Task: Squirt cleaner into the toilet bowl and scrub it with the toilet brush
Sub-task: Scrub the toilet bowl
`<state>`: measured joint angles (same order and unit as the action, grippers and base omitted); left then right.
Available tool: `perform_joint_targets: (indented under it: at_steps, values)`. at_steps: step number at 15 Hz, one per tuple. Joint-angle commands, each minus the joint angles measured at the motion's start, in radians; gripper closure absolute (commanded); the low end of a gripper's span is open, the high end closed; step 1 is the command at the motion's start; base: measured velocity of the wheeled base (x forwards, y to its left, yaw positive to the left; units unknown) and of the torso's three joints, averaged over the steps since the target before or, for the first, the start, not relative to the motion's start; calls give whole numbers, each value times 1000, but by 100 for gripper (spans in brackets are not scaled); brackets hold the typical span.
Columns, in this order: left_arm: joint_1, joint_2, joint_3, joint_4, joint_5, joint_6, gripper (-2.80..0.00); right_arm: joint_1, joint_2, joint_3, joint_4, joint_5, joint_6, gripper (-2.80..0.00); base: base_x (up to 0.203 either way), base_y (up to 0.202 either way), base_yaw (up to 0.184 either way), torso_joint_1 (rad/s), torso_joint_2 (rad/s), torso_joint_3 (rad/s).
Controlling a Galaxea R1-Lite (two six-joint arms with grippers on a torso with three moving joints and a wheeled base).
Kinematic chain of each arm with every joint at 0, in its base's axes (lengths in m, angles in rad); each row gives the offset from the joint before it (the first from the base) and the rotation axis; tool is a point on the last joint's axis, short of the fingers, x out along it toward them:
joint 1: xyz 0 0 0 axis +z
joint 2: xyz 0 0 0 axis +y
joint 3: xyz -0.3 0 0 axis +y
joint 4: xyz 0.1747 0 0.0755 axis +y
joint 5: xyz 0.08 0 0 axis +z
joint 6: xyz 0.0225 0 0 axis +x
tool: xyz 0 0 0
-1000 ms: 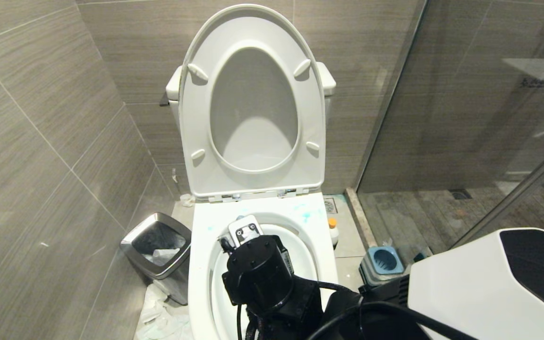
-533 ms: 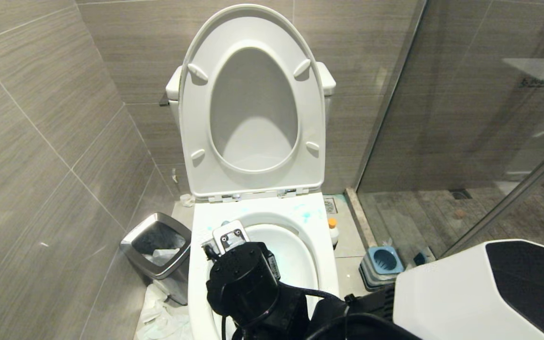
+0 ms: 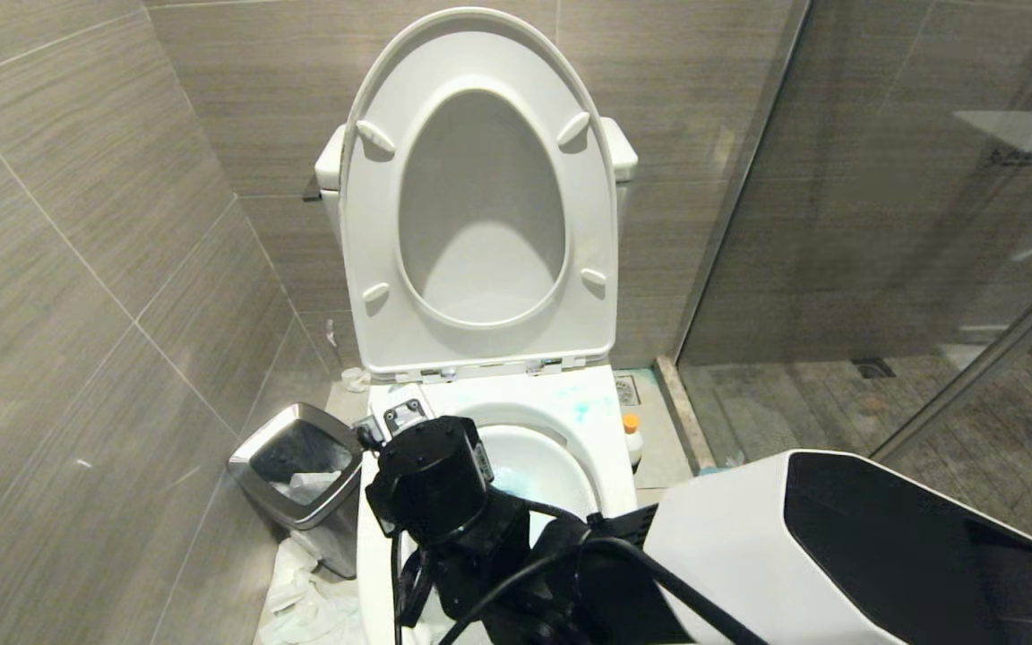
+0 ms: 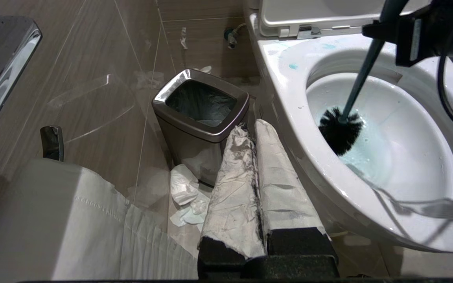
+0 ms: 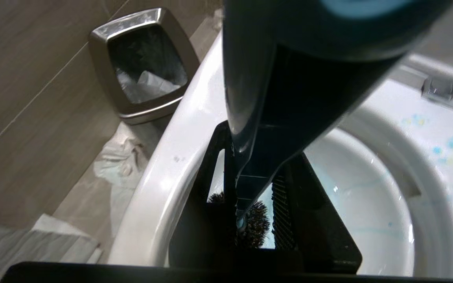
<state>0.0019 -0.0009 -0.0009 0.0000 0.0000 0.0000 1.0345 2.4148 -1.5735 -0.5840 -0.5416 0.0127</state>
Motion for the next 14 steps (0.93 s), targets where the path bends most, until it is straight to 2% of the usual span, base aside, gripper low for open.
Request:
perform_joint_targets:
  at_steps: [1,7,11,14]
  values:
    - [0,1,-1,0,0,0,0,-31,63,-77,-5,9,-35,0,0,0,0,0,0,0]
    - [0,1,0,0,0,0,0,-106,126,-239,5,10,-75,0,0,0,0,0,0,0]
    - [1,1,-1,0,0,0,0,-160,111,-234,18,3,-104,0,0,0,0,0,0,0]
    - [1,1,-1,0,0,0,0,-181,52,-166,17,3,-105,0,0,0,0,0,0,0]
